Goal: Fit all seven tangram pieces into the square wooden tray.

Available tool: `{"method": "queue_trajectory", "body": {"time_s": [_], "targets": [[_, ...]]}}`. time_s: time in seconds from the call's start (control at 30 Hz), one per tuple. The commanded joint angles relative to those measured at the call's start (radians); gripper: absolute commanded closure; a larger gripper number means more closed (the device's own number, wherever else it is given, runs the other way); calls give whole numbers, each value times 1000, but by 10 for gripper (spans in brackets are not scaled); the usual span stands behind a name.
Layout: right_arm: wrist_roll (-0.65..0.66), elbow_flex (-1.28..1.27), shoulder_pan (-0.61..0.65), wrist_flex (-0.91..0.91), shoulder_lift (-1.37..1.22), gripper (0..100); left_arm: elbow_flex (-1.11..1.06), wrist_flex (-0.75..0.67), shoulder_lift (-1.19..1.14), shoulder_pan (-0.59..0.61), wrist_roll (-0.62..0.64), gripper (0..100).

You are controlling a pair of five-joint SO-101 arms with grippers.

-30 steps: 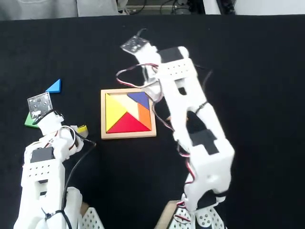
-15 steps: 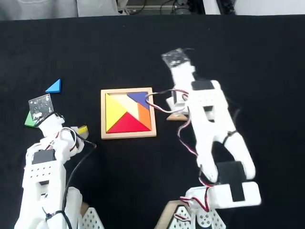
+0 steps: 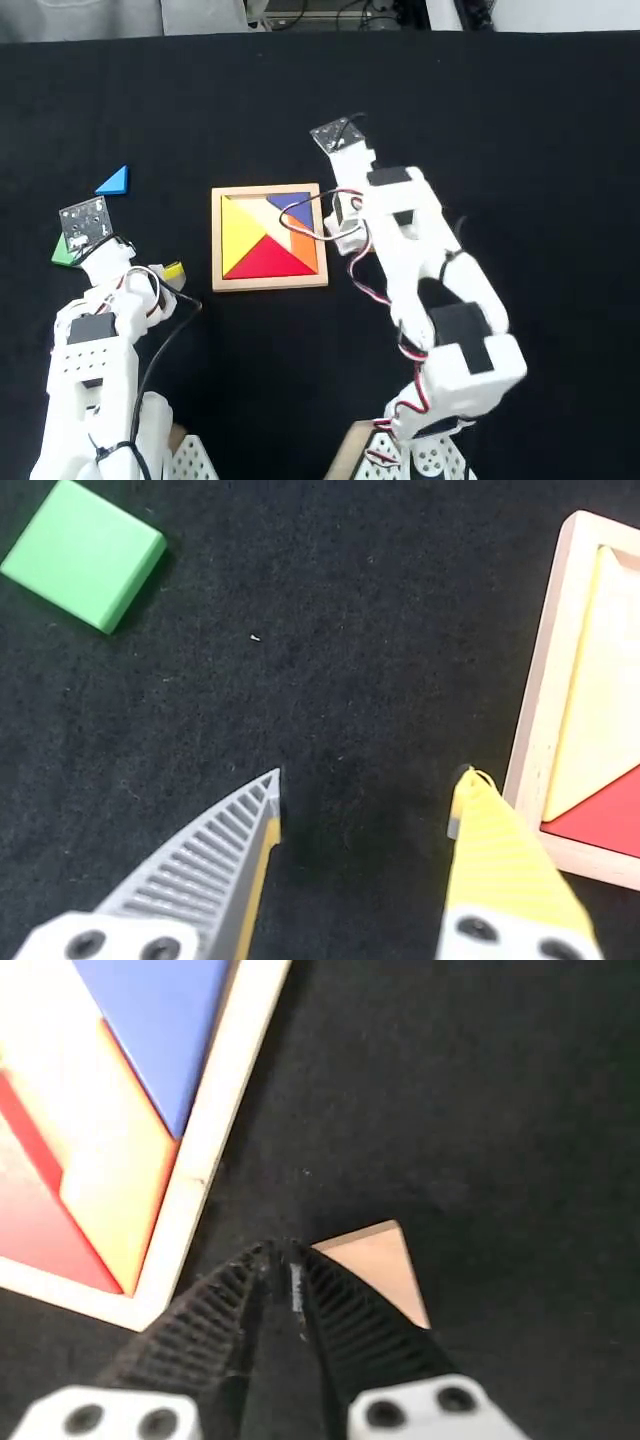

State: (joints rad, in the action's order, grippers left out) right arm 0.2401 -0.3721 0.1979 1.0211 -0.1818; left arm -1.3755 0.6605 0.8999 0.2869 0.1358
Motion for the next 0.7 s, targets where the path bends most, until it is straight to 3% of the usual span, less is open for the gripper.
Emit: {"method": "queue_trajectory", "body": {"time_s": [0.0, 0.4, 0.67], "targets": [[-3, 71, 18, 40, -24, 988, 5, -17, 17, -7, 9, 733], [51, 65, 11, 186, -27, 988, 5, -17, 17, -12, 5, 733], [54, 41, -135, 164, 74, 988, 5, -17, 17, -12, 5, 733]]}}
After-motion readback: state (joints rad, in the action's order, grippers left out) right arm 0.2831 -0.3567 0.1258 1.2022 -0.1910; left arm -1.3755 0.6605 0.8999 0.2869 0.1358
